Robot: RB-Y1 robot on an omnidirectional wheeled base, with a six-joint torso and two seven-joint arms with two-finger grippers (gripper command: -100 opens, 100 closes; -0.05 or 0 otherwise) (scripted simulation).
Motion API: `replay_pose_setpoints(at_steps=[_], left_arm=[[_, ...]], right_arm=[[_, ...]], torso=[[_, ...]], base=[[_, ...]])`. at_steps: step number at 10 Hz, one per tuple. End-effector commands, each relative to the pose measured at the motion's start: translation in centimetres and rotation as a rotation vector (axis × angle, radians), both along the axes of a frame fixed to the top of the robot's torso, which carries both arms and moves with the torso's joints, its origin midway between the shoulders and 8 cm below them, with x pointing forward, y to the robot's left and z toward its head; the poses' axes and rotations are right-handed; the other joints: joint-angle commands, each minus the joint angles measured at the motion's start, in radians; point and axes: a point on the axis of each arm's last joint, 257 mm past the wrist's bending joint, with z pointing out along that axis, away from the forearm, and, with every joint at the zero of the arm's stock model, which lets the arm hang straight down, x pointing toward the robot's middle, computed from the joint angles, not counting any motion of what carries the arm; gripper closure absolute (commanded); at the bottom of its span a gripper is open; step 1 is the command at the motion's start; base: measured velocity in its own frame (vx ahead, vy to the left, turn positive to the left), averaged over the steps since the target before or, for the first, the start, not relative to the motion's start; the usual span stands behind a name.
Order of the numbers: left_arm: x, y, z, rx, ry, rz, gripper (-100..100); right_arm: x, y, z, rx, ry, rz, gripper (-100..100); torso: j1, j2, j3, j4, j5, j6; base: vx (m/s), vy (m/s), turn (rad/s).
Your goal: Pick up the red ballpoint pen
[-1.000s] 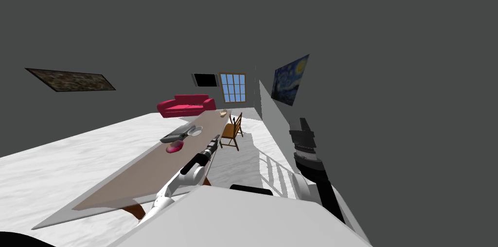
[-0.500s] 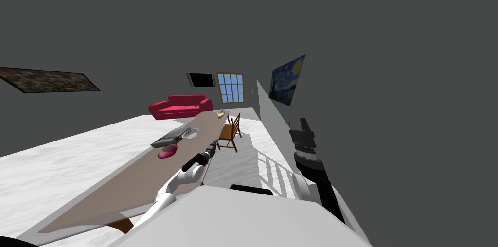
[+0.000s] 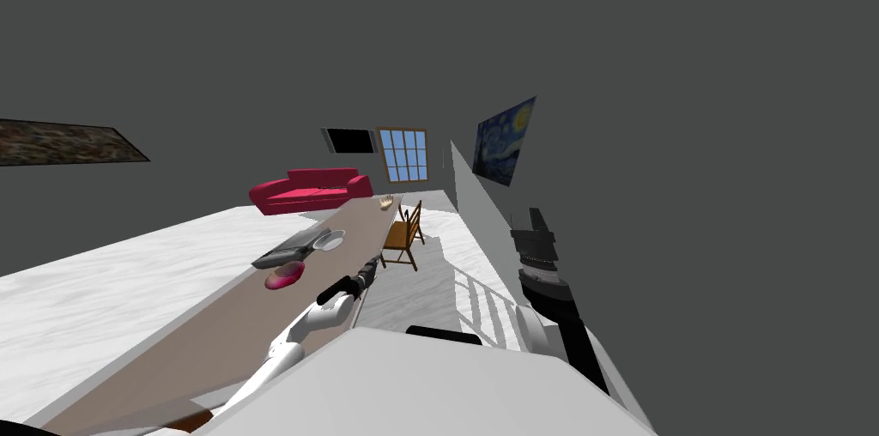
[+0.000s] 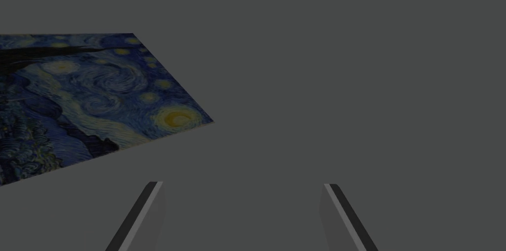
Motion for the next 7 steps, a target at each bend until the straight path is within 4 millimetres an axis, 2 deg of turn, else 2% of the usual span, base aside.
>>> replay_pose_setpoints(at_steps=[1,4,6,7], left_arm=[[-1.2,0.9,-1.9,-0.009,0.055,0.019,-100],[-4.2,3.0,-5.4,-0.041,0.19,0.063,-100],[-4.7,3.3,-5.9,-0.041,0.203,0.07,-100],[-5.8,4.1,-7.0,-0.057,0.256,0.086,-100]], right_arm=[[0.0,0.0,0.0,0.0,0.0,0.0,0],[0.0,0.0,0.0,0.0,0.0,0.0,0],[0.0,0.0,0.0,0.0,0.0,0.0,0],[0.0,0.0,0.0,0.0,0.0,0.0,0]], torso=[[0.0,0.0,0.0,0.0,0.0,0.0],[0.0,0.0,0.0,0.0,0.0,0.0],[0.0,0.0,0.0,0.0,0.0,0.0],[-0.001,0.001,0.001,0.0,0.0,0.0]], base=[[0.04,0.027,-0.034],[0.039,0.031,-0.064],[0.032,0.025,-0.019],[0.029,0.037,-0.07]])
